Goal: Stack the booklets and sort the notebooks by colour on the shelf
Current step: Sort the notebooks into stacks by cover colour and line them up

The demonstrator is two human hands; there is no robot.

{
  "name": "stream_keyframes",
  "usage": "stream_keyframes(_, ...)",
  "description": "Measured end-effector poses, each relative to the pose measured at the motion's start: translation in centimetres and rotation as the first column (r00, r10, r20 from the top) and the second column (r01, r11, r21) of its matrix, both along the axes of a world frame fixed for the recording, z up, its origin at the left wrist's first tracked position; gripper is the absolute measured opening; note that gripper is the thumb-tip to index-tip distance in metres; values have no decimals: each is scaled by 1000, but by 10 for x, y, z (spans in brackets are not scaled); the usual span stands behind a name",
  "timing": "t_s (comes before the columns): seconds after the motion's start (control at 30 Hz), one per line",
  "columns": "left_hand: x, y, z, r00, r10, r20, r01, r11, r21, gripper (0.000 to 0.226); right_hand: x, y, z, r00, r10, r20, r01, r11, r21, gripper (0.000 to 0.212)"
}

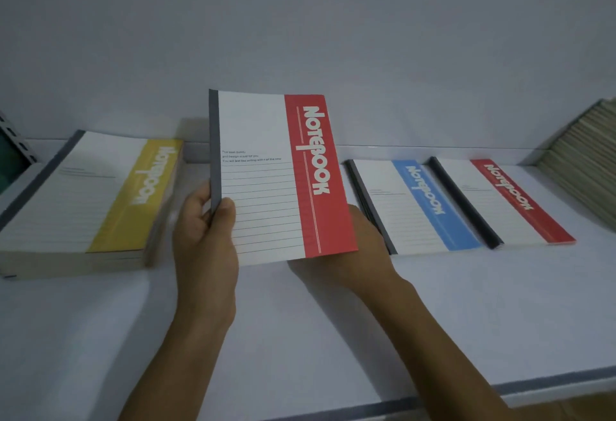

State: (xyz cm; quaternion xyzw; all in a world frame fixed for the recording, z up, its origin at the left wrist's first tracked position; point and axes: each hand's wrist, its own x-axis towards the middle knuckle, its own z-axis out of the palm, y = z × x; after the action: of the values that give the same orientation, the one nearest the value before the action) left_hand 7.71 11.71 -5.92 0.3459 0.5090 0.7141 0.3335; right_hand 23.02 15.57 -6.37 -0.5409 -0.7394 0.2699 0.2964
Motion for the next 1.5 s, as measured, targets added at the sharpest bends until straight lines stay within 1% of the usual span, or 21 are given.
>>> stream_keyframes(0.07,20,5,3,1000,27,5,-27,1000,-5,31,30,10,5,998,2,-58,0,999,39,15)
stream_keyframes(0.13,45,12,6,999,45,3,-45,999,-12,30,64,19,9,997,-36,-75,46,989,141,25)
stream_keyframes(0.17,60,15,8,999,40,1,-40,999,-15,29,80,21,13,991,-47,-128,66,987,149,24)
stream_keyframes(0.23,93,24,13,1000,20,-12,-20,999,-25,29,113,25,18,941,-49,-334,89,990,105,17)
stream_keyframes(0.3,130,35,15,1000,-2,-27,1,1000,-25,28,148,28,22,834,-89,-545,105,995,-3,17)
stream_keyframes(0.33,150,40,15,1000,-14,-24,13,1000,-24,27,167,29,24,790,-106,-604,97,994,-48,20)
stream_keyframes(0.4,193,50,13,999,-47,-7,47,999,-21,26,206,32,25,776,-130,-617,92,991,-93,30)
stream_keyframes(0.47,236,59,9,989,-149,-8,149,989,-14,29,246,38,23,787,-179,-590,143,984,-108,27)
stream_keyframes(0.53,274,66,4,954,-292,-67,290,956,-37,32,285,46,18,805,-250,-538,230,967,-105,23)
stream_keyframes(0.63,315,75,-6,890,-413,-193,390,909,-146,39,329,61,6,881,-317,-351,337,942,-6,33)
stream_keyframes(0.73,339,86,-18,816,-399,-419,275,904,-326,62,350,74,-8,934,-317,-165,325,946,22,39)
stream_keyframes(0.77,344,88,-24,755,-396,-522,209,901,-381,67,353,78,-14,953,-295,-64,296,955,13,40)
stream_keyframes(0.83,346,89,-33,592,-404,-697,78,890,-450,70,357,82,-23,961,-236,144,238,971,1,39)
stream_keyframes(0.87,345,88,-37,522,-411,-747,54,890,-453,68,359,83,-26,955,-228,189,230,973,13,39)
stream_keyframes(0.93,340,84,-41,404,-433,-806,71,893,-444,64,361,84,-30,955,-237,178,234,972,34,39)
stream_keyframes(1.03,335,79,-40,225,-464,-857,54,884,-465,75,361,82,-33,959,-233,163,230,973,33,46)
stream_keyframes(1.13,333,81,-35,120,-463,-878,12,885,-465,84,358,80,-36,955,-204,214,201,979,37,50)
stream_keyframes(1.23,333,83,-31,77,-413,-907,2,910,-414,75,356,80,-37,955,-176,241,175,984,23,57)
stream_keyframes(1.3,332,83,-31,12,-347,-938,-28,938,-347,71,356,80,-37,955,-180,236,180,983,21,59)
stream_keyframes(1.37,329,83,-31,-31,-324,-946,-66,945,-321,75,355,79,-38,955,-193,227,193,981,23,59)
stream_keyframes(1.5,324,86,-36,63,-336,-940,-84,937,-340,78,353,80,-38,956,-224,191,225,974,20,57)
